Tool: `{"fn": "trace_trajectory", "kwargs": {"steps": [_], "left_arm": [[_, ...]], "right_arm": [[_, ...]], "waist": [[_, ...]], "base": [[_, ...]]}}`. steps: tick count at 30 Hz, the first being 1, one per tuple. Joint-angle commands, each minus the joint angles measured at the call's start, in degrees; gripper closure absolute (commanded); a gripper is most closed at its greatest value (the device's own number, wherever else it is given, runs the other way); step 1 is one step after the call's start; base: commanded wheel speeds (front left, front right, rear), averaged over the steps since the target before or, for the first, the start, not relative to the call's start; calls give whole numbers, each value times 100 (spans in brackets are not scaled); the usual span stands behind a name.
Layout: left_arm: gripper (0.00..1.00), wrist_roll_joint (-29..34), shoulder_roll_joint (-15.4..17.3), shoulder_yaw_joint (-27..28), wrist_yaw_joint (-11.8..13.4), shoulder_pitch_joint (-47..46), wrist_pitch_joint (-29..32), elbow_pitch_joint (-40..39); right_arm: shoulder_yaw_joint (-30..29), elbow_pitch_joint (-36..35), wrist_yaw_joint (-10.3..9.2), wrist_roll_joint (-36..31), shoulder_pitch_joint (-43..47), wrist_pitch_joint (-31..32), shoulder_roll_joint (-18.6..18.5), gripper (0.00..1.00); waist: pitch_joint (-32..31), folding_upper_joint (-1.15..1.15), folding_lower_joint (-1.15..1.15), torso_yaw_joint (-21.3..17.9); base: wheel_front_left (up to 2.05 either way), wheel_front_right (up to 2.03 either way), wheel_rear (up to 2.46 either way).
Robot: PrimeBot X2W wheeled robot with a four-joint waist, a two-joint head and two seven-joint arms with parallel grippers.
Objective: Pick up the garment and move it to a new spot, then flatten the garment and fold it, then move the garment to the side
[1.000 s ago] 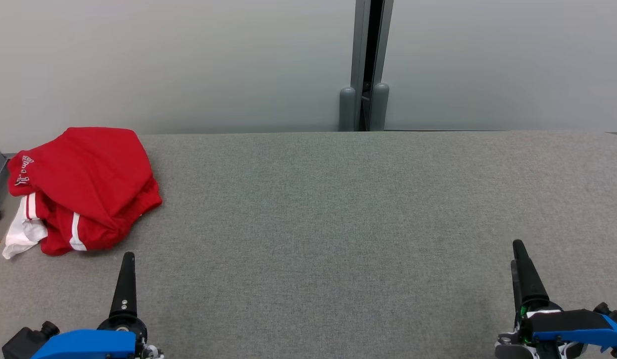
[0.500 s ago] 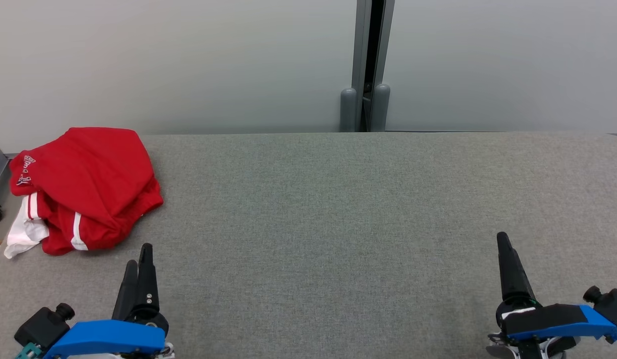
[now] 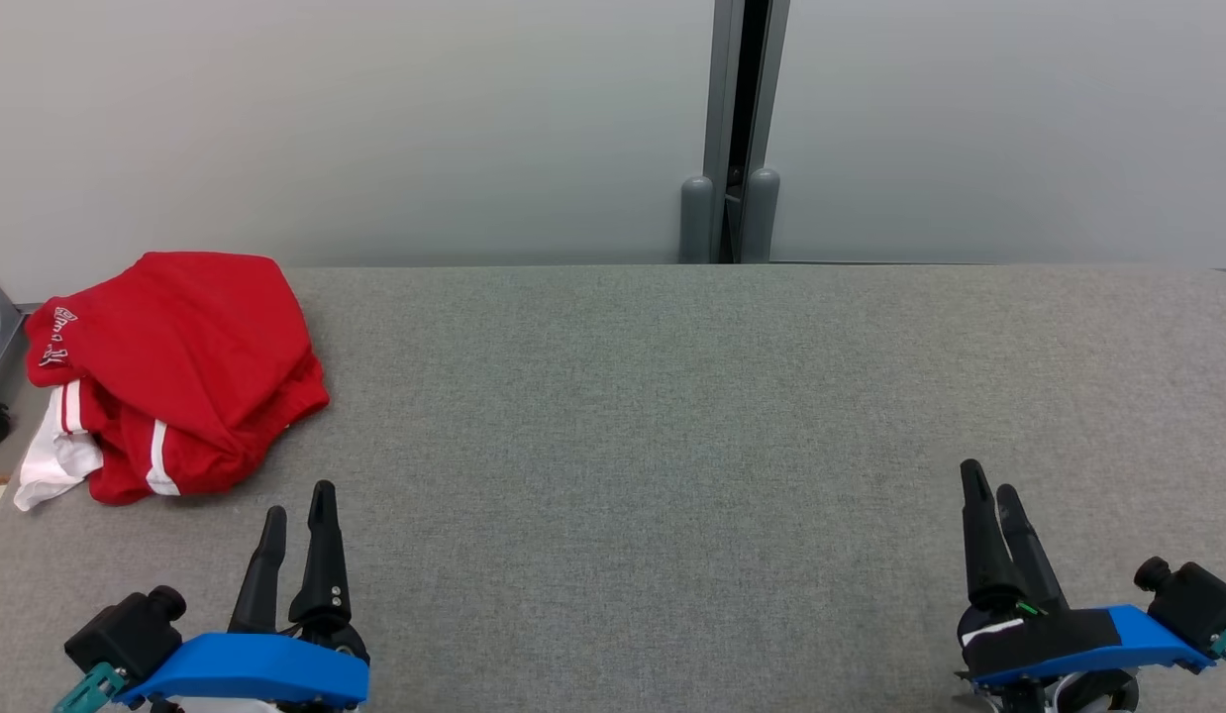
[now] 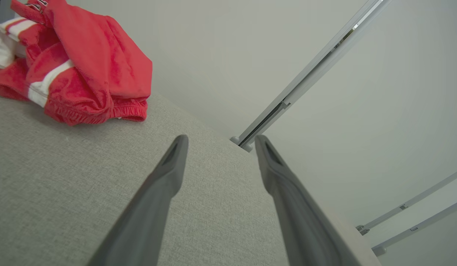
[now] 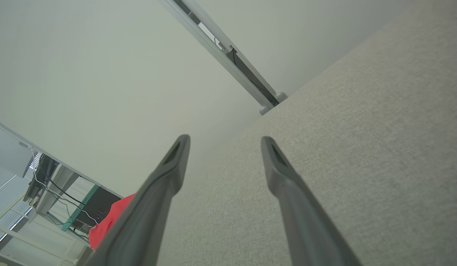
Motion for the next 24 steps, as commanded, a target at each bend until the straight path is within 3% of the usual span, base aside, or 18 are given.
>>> {"fn": "trace_trajectory", "kwargs": {"steps": [1, 24], "left_arm": [[0, 230, 57, -45, 30, -163, -70, -69], [0, 1744, 75, -378, 99, -195, -415, -23]], "right_arm": [[38, -94, 11, -228, 12, -70, -19, 0], [149, -34, 12, -1589, 62, -417, -23, 0]], "waist": [[-1, 0, 0, 5], [0, 0, 0, 54]], "base": [[0, 0, 0], [0, 0, 0]]}}
